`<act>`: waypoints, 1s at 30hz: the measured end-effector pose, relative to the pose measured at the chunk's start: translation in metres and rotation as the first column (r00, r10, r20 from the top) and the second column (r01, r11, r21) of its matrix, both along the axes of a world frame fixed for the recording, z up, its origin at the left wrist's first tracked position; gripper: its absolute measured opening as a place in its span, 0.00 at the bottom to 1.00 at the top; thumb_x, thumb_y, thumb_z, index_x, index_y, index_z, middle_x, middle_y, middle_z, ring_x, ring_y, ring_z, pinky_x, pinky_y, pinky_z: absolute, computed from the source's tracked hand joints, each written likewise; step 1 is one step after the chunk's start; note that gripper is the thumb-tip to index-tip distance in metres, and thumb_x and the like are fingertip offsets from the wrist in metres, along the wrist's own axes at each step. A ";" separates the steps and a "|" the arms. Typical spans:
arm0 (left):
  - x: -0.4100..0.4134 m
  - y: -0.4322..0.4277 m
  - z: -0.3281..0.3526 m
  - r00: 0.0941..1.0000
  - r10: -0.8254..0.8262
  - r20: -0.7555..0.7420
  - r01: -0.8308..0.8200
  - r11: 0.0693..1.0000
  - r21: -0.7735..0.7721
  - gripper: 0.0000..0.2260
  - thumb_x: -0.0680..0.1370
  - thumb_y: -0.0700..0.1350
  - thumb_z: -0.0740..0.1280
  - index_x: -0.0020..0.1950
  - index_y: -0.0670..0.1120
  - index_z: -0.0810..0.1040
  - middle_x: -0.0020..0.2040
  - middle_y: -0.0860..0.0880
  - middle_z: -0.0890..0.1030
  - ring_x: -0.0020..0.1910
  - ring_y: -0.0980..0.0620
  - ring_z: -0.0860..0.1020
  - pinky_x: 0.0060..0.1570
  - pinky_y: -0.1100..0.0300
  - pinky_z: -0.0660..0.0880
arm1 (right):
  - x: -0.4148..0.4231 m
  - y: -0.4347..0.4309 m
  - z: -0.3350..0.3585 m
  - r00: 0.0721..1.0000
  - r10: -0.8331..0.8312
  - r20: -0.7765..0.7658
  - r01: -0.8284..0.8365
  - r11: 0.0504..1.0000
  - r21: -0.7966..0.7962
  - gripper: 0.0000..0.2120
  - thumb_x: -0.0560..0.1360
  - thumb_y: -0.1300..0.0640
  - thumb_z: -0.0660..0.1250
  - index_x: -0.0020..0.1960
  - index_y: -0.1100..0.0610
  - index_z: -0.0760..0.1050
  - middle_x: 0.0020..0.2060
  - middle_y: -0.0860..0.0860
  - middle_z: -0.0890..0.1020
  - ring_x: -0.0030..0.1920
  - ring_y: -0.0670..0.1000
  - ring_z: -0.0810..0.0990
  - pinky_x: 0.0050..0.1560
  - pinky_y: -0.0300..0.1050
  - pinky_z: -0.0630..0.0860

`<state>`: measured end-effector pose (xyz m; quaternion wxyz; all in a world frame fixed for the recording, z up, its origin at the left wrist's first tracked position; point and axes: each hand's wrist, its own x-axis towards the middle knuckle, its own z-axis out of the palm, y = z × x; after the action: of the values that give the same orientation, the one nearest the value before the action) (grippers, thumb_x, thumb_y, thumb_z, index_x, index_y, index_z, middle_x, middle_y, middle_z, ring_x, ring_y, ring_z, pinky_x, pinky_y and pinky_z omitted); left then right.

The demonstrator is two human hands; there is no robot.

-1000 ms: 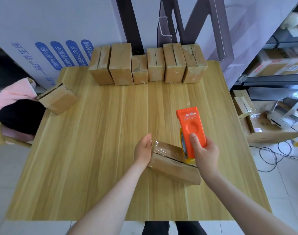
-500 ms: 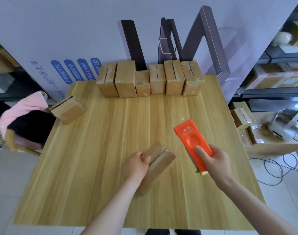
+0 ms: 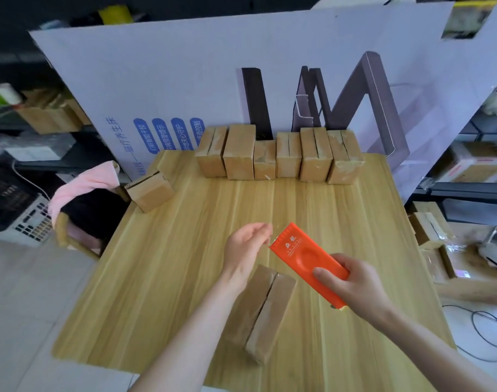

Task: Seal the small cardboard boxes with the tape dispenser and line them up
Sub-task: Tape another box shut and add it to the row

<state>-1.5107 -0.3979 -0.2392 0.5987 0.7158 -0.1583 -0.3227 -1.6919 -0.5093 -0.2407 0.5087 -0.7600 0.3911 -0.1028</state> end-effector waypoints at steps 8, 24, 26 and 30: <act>0.008 -0.001 0.011 1.000 -0.008 0.013 0.008 1.000 0.021 0.05 0.77 0.40 0.69 0.41 0.45 0.82 0.36 0.51 0.83 0.33 0.62 0.79 0.33 0.72 0.71 | 0.002 0.008 0.013 0.999 0.044 -0.018 -0.045 0.995 -0.094 0.10 0.67 0.46 0.75 0.41 0.51 0.80 0.32 0.51 0.83 0.32 0.50 0.81 0.34 0.52 0.77; 0.044 -0.017 0.014 0.999 0.050 -0.009 -0.047 0.974 0.221 0.13 0.71 0.27 0.66 0.35 0.44 0.81 0.36 0.50 0.83 0.36 0.54 0.79 0.36 0.63 0.74 | 0.030 0.024 0.053 0.986 0.065 -0.155 -0.097 0.973 -0.211 0.12 0.70 0.43 0.70 0.42 0.52 0.79 0.32 0.47 0.82 0.33 0.47 0.82 0.36 0.49 0.79; 0.044 -0.022 0.010 0.996 0.084 -0.017 -0.078 0.969 0.235 0.14 0.69 0.26 0.63 0.35 0.43 0.81 0.35 0.50 0.83 0.35 0.53 0.79 0.39 0.60 0.75 | 0.031 0.023 0.059 0.975 0.067 -0.211 -0.117 0.965 -0.234 0.12 0.70 0.42 0.69 0.41 0.50 0.79 0.32 0.46 0.81 0.33 0.45 0.81 0.34 0.45 0.77; 0.056 -0.020 0.003 0.978 0.201 0.056 -0.208 0.934 0.290 0.12 0.66 0.29 0.64 0.34 0.45 0.81 0.29 0.50 0.82 0.29 0.53 0.77 0.38 0.60 0.73 | 0.014 0.012 0.059 0.962 0.049 -0.268 -0.114 0.966 -0.232 0.12 0.69 0.42 0.70 0.38 0.49 0.77 0.30 0.46 0.79 0.30 0.44 0.79 0.29 0.42 0.74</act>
<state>-1.4548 -0.4175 -0.2367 0.5138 0.8134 -0.0407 -0.2697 -1.6782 -0.4975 -0.1813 0.3589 -0.8395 0.4070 -0.0285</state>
